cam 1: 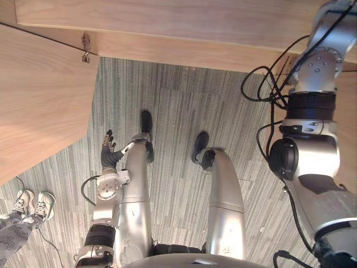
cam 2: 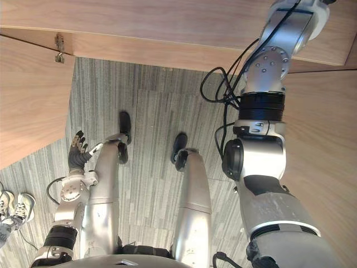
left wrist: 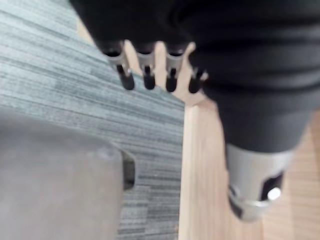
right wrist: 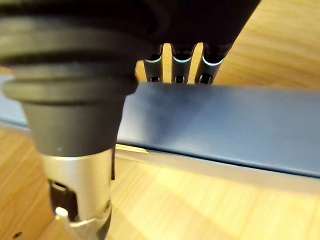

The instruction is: Walk over to the cabinet, pick up the folder, carry it to the office cabinet, place the folder inside the office cabinet, then close the office cabinet door

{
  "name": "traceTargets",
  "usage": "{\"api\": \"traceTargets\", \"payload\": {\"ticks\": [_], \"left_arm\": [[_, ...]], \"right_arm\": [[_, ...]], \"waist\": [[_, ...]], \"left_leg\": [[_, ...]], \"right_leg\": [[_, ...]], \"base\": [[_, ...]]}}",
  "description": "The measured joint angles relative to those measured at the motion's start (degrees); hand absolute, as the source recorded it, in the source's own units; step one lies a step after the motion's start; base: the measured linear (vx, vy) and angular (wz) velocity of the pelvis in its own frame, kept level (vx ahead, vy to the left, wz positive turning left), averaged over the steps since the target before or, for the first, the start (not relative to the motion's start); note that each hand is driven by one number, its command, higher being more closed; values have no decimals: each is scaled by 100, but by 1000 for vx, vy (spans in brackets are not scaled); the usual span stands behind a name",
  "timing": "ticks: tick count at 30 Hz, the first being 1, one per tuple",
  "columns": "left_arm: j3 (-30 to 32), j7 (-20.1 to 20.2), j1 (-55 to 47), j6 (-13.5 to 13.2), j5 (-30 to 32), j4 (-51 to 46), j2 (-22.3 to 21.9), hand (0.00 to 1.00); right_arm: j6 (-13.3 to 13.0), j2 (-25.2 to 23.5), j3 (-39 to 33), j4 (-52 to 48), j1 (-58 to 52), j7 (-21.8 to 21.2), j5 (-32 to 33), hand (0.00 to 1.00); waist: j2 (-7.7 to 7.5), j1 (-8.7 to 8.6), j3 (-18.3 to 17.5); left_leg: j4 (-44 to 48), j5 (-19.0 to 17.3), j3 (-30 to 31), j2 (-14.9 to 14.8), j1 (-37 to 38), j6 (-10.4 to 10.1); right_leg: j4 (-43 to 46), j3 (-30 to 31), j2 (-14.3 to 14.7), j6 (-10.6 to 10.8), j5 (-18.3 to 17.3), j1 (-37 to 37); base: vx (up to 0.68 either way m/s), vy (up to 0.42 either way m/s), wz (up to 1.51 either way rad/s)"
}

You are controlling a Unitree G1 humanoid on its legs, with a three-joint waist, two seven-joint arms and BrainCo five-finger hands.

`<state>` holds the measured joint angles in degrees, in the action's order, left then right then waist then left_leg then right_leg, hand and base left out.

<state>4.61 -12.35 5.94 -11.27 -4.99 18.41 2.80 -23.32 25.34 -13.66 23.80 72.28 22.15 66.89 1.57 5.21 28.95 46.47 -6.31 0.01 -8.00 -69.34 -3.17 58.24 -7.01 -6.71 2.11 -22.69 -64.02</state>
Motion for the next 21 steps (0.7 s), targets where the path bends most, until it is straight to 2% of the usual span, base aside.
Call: {"api": "traceTargets", "payload": {"ticks": [12,21], "left_arm": [[-30,6,0,14,-71,-46,40,0],[-29,5,2,116,-108,-84,45,0]], "right_arm": [[-50,8,-3,-31,-1,29,37,0],[31,5,8,-36,-314,-20,32,0]], "waist": [[0,-8,-4],[0,-8,-10]], "left_leg": [[53,5,0,-1,-13,7],[106,7,-10,-26,-14,11]], "right_leg": [[71,14,-2,-10,5,-25],[88,18,10,-54,30,-23]], "base": [[0,0,0],[-1,2,-1]]}}
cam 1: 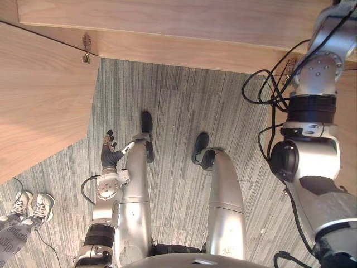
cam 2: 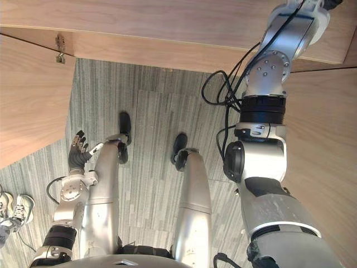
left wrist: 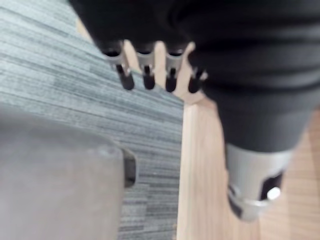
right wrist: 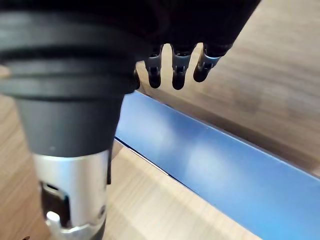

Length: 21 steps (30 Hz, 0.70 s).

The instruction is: Walk over to the cabinet, pick up the folder, carry it to the office cabinet, place the folder inside the office cabinet, then close the office cabinet door

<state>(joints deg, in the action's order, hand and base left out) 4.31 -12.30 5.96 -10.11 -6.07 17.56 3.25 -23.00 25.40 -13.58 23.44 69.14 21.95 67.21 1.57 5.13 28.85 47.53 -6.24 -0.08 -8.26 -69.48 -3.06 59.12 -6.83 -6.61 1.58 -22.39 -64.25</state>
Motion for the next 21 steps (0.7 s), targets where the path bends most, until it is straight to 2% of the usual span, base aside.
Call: {"api": "traceTargets", "payload": {"ticks": [5,8,11,13,15,21], "left_arm": [[7,-1,0,25,1,-2,17,0],[6,-1,0,44,5,-1,22,0],[6,2,0,77,13,1,51,0],[-6,16,6,103,14,7,84,0],[-8,50,13,105,13,58,145,0],[-51,209,185,148,3,286,317,0]], "right_arm": [[153,1,-9,1,-227,-14,-7,0],[335,41,41,7,-365,-23,-161,0],[691,337,428,115,-503,-150,-453,0],[914,623,755,346,-488,-353,-606,0],[1243,969,1127,787,-292,-660,-774,0],[1825,1530,1806,1648,292,-1116,-1454,0]], "waist": [[2,-19,-3],[0,-34,-16],[0,-57,-16],[0,-80,-16],[0,-123,-16],[-1,-234,-17]], "left_leg": [[21,4,-6,-19,1,6],[20,7,-12,-30,4,12],[2,17,-25,-48,7,26],[-41,42,-48,-60,17,58],[-111,89,-87,-90,35,79],[-287,237,-170,-115,82,135]], "right_leg": [[1,0,12,-35,21,1],[-9,0,17,-43,31,3],[-53,9,39,-38,70,4],[-104,19,50,-30,112,7],[-215,36,81,-22,201,12],[-413,80,104,7,408,17]], "base": [[-10,13,-3],[0,0,0],[-2,5,-5],[-5,13,-5],[-12,27,-10],[-27,27,-8]]}}
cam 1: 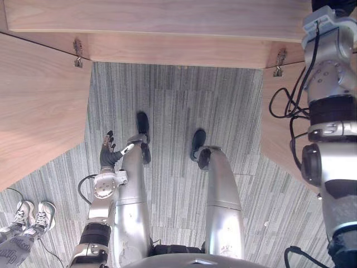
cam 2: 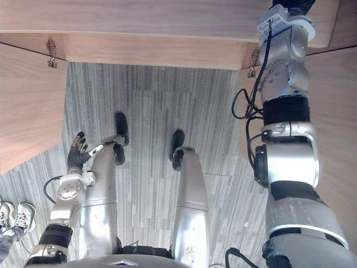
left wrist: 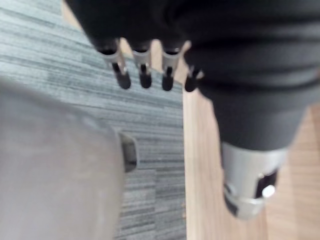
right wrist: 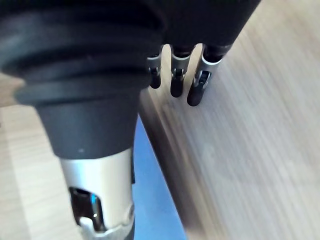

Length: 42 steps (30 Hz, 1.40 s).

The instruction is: Walk over to the cabinet, pick up the folder, carry it to the office cabinet, place the folder inside the office cabinet, then close the office cabinet door

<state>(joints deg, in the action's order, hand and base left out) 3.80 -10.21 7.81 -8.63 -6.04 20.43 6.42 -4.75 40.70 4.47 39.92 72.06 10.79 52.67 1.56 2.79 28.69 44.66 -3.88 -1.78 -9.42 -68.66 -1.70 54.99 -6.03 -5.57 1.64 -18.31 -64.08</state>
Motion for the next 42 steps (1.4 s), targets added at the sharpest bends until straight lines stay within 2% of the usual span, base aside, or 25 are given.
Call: {"api": "traceTargets", "payload": {"ticks": [3,7,13,17,21,31,35,42], "left_arm": [[6,66,54,19,-13,108,44,0],[22,117,130,81,-64,358,83,0],[293,184,918,193,-142,974,159,0],[454,179,1499,259,-276,1214,182,0],[519,172,1926,331,-284,1389,261,0],[516,181,2088,360,-290,1517,264,0],[509,180,2046,360,-283,1490,263,0],[508,161,1508,356,-229,918,202,0]], "right_arm": [[125,99,139,247,174,-48,-324,0],[399,227,473,437,309,-198,-1435,0],[518,314,536,443,733,-167,-3117,0],[561,218,290,426,858,-31,-3713,0],[594,25,117,375,863,42,-4085,0],[619,14,90,27,553,-86,-4267,0],[615,22,49,-621,7,-84,-4418,0],[440,-16,-734,-2166,-1707,133,-4829,0]], "waist": [[0,-1,0],[-6,-18,-73],[-13,-120,-134],[-13,-132,-134],[-13,-177,-133],[-14,-226,-133],[-14,-231,-133],[-14,-182,-133]], "left_leg": [[-92,56,-33,-1,40,19],[-289,124,-157,-21,179,83],[-409,189,-298,-48,190,179],[-495,217,-372,-47,231,223],[-512,209,-477,-53,285,233],[-513,209,-530,-82,286,236],[-491,189,-564,-110,291,262],[-492,189,-509,-116,281,262]], "right_leg": [[-47,20,-1,-2,67,17],[-238,37,-12,-3,185,126],[-507,70,-21,72,365,180],[-617,100,-27,93,459,225],[-676,196,-28,122,497,228],[-764,218,-10,146,549,234],[-769,228,3,146,549,236],[-801,219,24,150,552,237]], "base": [[-50,22,-3],[-31,9,-2],[2,22,-4],[2,8,-3],[-6,5,-7],[1,-1,-2],[9,-6,-3],[0,0,0]]}}
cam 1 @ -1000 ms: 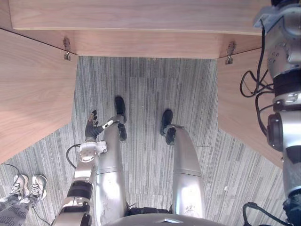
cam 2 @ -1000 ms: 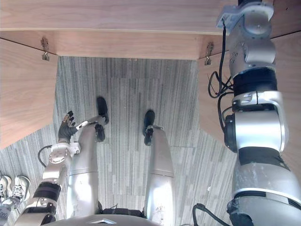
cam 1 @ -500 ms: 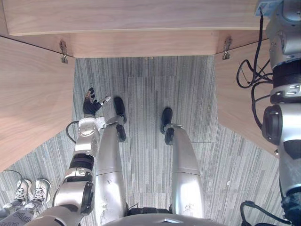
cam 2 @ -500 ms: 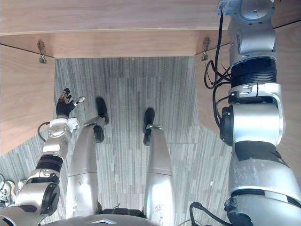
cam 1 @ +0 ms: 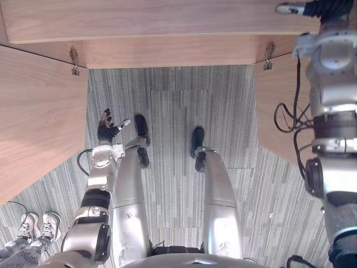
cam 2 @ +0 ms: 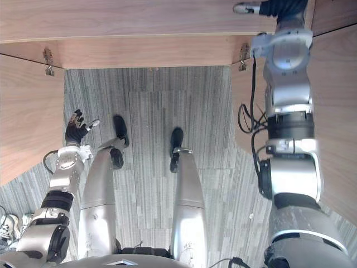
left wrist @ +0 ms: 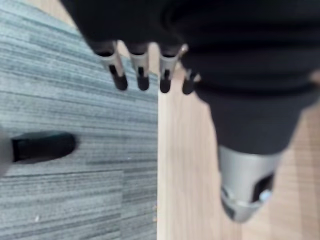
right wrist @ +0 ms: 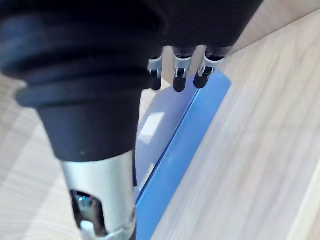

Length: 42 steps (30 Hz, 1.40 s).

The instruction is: Walk over to the cabinet, pick up the folder, carry it to the office cabinet, place the folder inside the office cabinet, then close the office cabinet door

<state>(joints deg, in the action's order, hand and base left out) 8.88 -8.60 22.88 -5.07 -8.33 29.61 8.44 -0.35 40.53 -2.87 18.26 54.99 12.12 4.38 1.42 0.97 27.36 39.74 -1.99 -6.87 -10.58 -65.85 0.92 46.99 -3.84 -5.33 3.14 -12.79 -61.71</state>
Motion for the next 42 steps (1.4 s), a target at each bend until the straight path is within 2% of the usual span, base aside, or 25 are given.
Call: {"api": "traceTargets", "payload": {"ticks": [5,9,14,15,21,31,42], "left_arm": [[-35,-10,-143,-3,197,-238,-109,0],[-126,-102,-242,-36,319,-495,-184,0],[-192,-137,-391,-85,544,-666,-276,0],[-215,-147,-416,-89,595,-663,-295,0],[-249,-266,-455,-124,745,-650,-420,0],[-245,-371,-439,-190,745,-512,-444,0],[-258,-386,-450,-286,742,-215,-403,0]], "right_arm": [[-128,-291,-539,-865,-900,272,-271,0],[-368,-930,-760,-1770,-1687,598,-555,0],[-586,-1708,-667,-2185,-1940,898,-794,0],[-593,-1805,-612,-2184,-1942,962,-893,100],[-614,-2280,-18,-1839,-1752,1097,-1387,100],[-609,-2402,353,-996,-906,1211,-1507,100],[-614,-1529,646,-322,126,1207,-1364,100]], "waist": [[-1,13,0],[-2,26,-1],[-3,40,-1],[-3,47,-1],[-14,81,-1],[-33,104,0],[-57,156,14]], "left_leg": [[11,-2,19,1,-3,-2],[13,-8,37,1,0,-11],[18,-21,37,6,1,-43],[19,-21,37,6,1,-46],[10,-3,36,6,-43,-83],[94,44,85,5,-336,-86],[-92,225,185,75,-528,-95]], "right_leg": [[41,-6,1,-5,-8,-2],[98,-13,0,-26,-34,-9],[173,-5,-7,-45,-63,-42],[189,-5,-7,-52,-69,-48],[283,1,-11,-101,-116,-154],[437,-15,-17,-105,-140,-455],[392,-168,-79,-117,-130,-620]], "base": [[0,0,0],[0,0,0],[0,0,0],[0,0,0],[0,-6,0],[0,0,0],[-1,-14,7]]}}
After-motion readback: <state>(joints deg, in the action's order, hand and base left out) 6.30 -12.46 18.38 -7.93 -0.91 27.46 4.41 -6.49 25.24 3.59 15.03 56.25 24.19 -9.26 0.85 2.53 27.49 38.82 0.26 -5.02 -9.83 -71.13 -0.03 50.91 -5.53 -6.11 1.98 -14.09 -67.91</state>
